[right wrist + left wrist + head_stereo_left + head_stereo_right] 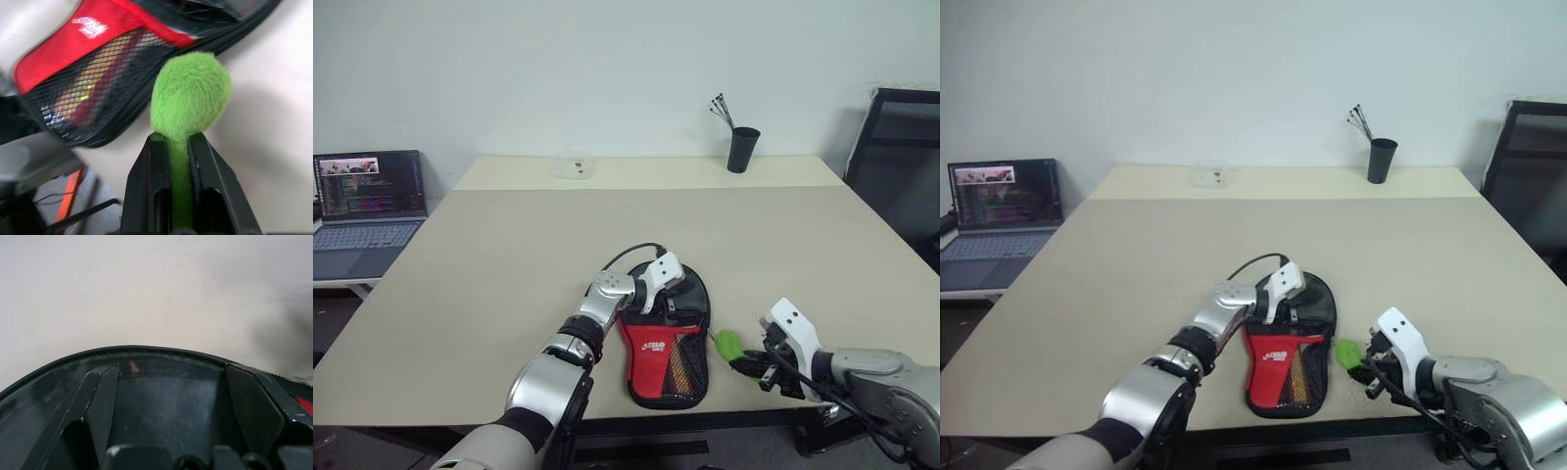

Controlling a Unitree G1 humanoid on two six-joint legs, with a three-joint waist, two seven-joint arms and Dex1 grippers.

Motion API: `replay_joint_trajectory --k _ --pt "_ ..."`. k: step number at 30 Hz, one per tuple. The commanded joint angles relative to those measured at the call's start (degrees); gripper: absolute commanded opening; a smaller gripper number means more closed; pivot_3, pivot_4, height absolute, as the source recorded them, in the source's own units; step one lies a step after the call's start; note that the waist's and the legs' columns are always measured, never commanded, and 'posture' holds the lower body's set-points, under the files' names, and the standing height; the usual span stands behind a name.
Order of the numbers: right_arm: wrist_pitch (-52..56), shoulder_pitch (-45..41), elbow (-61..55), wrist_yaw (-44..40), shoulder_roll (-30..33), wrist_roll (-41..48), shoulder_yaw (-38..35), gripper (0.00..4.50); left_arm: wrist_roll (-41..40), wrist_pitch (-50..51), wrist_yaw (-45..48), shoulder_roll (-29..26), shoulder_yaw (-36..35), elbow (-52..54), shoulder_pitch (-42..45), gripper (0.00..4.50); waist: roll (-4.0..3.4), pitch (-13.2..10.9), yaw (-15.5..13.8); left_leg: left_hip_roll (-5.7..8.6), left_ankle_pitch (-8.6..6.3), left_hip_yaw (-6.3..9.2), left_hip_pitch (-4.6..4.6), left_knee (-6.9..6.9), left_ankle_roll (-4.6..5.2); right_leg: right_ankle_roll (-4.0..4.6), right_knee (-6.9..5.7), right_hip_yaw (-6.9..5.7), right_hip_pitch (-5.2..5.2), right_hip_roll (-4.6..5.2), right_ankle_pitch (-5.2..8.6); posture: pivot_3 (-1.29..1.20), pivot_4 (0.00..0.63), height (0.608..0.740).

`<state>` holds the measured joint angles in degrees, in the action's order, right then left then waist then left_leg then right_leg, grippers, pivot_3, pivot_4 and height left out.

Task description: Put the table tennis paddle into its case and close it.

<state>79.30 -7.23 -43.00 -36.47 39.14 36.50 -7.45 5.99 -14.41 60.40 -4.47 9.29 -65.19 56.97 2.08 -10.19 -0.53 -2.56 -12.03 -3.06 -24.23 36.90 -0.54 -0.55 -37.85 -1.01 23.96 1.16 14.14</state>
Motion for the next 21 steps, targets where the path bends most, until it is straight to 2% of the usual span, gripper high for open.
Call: replay_joint_trajectory --k 1,13,18,21 --pt "0.98 2.47 -4.06 -4.01 2.97 5.82 -2.3 0.06 1.65 0.31 -0.06 0.62 1.79 -1.99 -0.95 3.76 -0.01 0.02 -0.07 0.0 -0.01 0.0 -0.02 0.0 0.01 0.0 0.01 0.0 0.0 0.0 0.0 0.0 0.15 0.74" --pt "-1.97 11.41 -9.91 -5.95 5.83 16.96 -1.96 0.06 1.95 0.4 -0.64 0.77 1.84 -1.92 -0.98 3.76 0.05 0.17 -0.07 0.0 -0.03 0.17 -0.01 0.04 0.03 -0.01 0.03 -0.06 -0.04 -0.01 -0.01 0.0 0.15 0.74" --pt "-4.52 11.3 -9.31 -2.58 5.77 14.56 1.07 0.06 1.96 0.37 -0.77 0.87 1.79 -1.88 -1.02 3.76 0.05 0.18 -0.07 0.0 -0.03 0.22 0.01 0.05 0.03 -0.02 0.04 -0.07 -0.07 -0.01 -0.01 0.0 0.15 0.74" --pt "-5.16 11.39 -8.8 -2.59 6.57 16.03 0.62 0.06 1.96 0.3 -0.8 0.91 1.74 -1.82 -1.03 3.76 0.05 0.18 -0.07 0.0 -0.03 0.25 0.04 0.05 0.03 -0.02 0.06 -0.09 -0.13 -0.01 -0.01 0.0 0.15 0.74"
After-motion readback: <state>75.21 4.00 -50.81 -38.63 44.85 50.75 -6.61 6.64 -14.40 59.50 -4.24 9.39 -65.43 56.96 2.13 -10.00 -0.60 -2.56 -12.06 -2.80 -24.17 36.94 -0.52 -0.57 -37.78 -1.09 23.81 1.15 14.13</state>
